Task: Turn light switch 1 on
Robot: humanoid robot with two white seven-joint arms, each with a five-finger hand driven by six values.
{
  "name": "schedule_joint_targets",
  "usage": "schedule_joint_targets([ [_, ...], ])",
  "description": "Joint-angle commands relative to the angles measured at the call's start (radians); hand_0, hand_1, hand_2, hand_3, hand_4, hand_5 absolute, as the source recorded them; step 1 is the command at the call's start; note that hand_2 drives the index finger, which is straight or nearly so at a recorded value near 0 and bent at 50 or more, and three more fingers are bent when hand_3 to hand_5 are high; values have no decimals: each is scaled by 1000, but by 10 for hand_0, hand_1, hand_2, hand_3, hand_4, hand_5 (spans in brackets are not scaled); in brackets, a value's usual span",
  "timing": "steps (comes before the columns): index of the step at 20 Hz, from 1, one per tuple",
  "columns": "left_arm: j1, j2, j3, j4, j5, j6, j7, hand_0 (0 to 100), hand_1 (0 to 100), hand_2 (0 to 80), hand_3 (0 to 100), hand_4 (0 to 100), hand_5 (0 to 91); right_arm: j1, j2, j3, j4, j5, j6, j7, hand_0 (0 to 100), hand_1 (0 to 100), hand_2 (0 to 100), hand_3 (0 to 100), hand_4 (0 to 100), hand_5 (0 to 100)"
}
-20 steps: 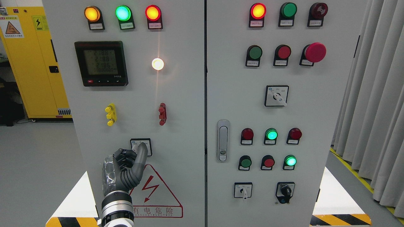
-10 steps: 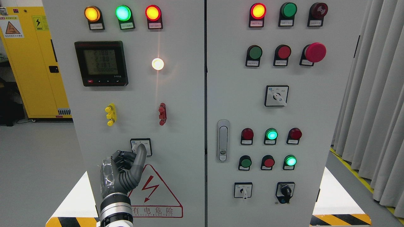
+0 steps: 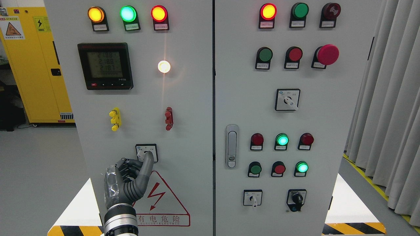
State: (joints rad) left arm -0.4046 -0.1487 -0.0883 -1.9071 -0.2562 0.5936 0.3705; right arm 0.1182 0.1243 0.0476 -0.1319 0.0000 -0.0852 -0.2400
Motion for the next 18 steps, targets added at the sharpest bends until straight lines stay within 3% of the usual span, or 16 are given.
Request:
schedule_joint_targets([
  [1, 13, 1, -2, -10, 0, -5, 2, 18, 485, 672, 911, 882, 840, 0, 0, 0, 0, -29, 1, -1, 0, 500, 40, 0, 0, 0],
  [6, 50, 4, -4, -29, 0, -18, 7, 0, 479, 676, 913, 883, 841, 0, 0, 0, 0, -29, 1, 1, 0, 500, 40, 0, 0, 0],
  [14, 213, 24, 27, -30, 8, -208, 5, 0, 466, 686, 921, 889, 847, 0, 0, 0, 0, -29, 1, -1, 0, 500, 40, 0, 0, 0],
  [18, 383, 46, 73, -23, 118, -391, 2, 0, 439, 691, 946, 937, 879, 0, 0, 0, 0, -29, 1, 1, 0, 500, 40, 0, 0, 0],
])
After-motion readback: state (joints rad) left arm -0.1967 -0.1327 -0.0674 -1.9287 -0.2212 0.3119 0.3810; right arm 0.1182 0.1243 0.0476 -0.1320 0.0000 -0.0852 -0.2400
